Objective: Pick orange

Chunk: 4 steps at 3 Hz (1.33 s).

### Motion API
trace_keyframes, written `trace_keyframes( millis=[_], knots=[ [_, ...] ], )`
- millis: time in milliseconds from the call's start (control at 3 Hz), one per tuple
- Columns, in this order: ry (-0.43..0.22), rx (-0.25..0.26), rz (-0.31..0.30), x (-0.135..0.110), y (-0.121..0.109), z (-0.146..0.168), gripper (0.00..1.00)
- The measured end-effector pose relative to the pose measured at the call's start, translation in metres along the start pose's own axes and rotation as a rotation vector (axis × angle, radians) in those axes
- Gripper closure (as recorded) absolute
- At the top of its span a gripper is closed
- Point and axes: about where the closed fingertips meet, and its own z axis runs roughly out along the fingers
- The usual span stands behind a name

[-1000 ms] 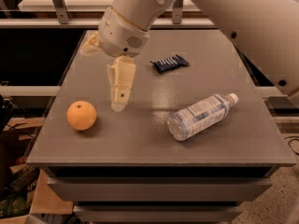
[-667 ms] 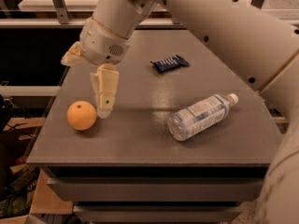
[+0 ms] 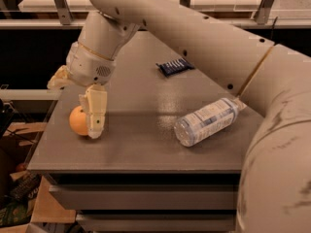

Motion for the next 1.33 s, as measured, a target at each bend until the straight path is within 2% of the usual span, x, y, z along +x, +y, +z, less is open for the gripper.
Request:
trace_keyframes(
  millis=[333, 667, 1000, 1333],
  knots=[
    [-0.019, -0.034, 0.032, 0.013, 0.002, 0.015, 0.00],
    [-0.025, -0.050, 0.069, 0.028, 0.006, 0.021, 0.06],
    [-0.025, -0.055, 0.090, 0.040, 0.008, 0.021, 0.23],
    [-0.029, -0.052, 0.096, 0.045, 0.006, 0.018, 0.46]
  ],
)
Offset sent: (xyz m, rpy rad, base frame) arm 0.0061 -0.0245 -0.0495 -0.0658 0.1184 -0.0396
